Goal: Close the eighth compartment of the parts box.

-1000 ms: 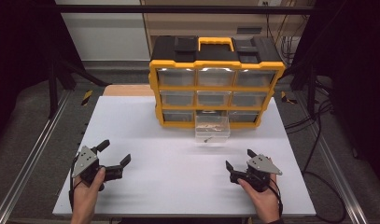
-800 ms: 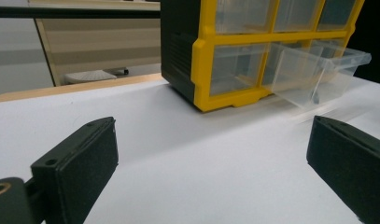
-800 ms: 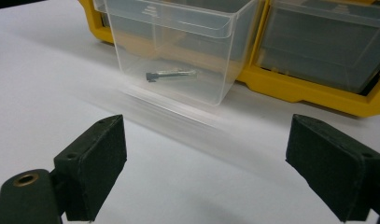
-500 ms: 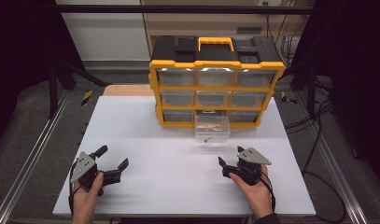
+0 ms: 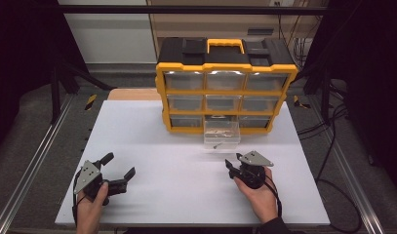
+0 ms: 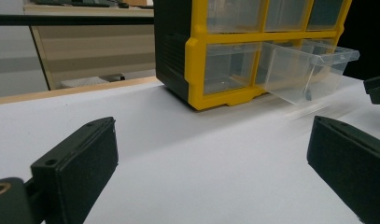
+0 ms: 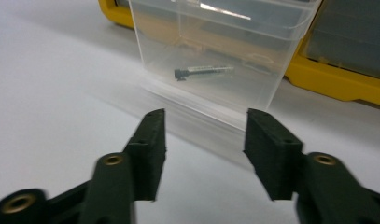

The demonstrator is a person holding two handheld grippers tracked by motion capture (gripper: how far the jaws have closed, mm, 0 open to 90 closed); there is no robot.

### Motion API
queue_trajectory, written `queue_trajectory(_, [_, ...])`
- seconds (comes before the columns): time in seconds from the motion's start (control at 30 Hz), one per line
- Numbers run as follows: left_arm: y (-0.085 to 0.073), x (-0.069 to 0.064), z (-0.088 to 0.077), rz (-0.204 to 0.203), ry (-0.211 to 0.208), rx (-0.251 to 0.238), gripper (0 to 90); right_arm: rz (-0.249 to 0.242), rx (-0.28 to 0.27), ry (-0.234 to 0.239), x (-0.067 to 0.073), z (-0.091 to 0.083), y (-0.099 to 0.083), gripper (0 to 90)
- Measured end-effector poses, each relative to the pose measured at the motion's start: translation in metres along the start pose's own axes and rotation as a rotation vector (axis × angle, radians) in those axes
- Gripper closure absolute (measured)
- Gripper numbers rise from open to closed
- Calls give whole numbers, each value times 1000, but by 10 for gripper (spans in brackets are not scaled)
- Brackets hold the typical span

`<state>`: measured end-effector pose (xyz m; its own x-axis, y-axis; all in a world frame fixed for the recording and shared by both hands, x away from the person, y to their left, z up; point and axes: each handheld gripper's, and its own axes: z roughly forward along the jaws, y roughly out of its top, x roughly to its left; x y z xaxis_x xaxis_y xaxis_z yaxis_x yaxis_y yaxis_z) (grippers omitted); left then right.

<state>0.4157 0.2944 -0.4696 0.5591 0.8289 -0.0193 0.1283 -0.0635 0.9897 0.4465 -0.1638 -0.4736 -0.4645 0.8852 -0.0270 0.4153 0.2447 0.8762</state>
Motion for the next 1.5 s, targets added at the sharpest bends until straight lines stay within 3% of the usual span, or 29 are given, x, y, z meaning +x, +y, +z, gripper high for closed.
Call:
queue_trajectory(0.27, [-3, 2, 0, -23, -12, 4, 19, -19, -12, 37, 1, 4, 6, 820])
queue_trajectory(0.4, [-3, 2, 1, -25, -18, 5, 19, -34, -11, 48, 3, 11, 8, 899])
queue_trajectory(0.67, [-4, 1, 2, -16, -19, 14, 18, -34, -15, 60, 1, 25, 14, 900])
queue_trajectory(1.1, [-4, 3, 2, -20, -17, 13, 19, 15, -29, 51, -3, 40, 21, 900])
queue_trajectory(1.5, [-4, 0, 4, -2, -21, 23, 19, -23, -16, 41, -5, 49, 34, 900])
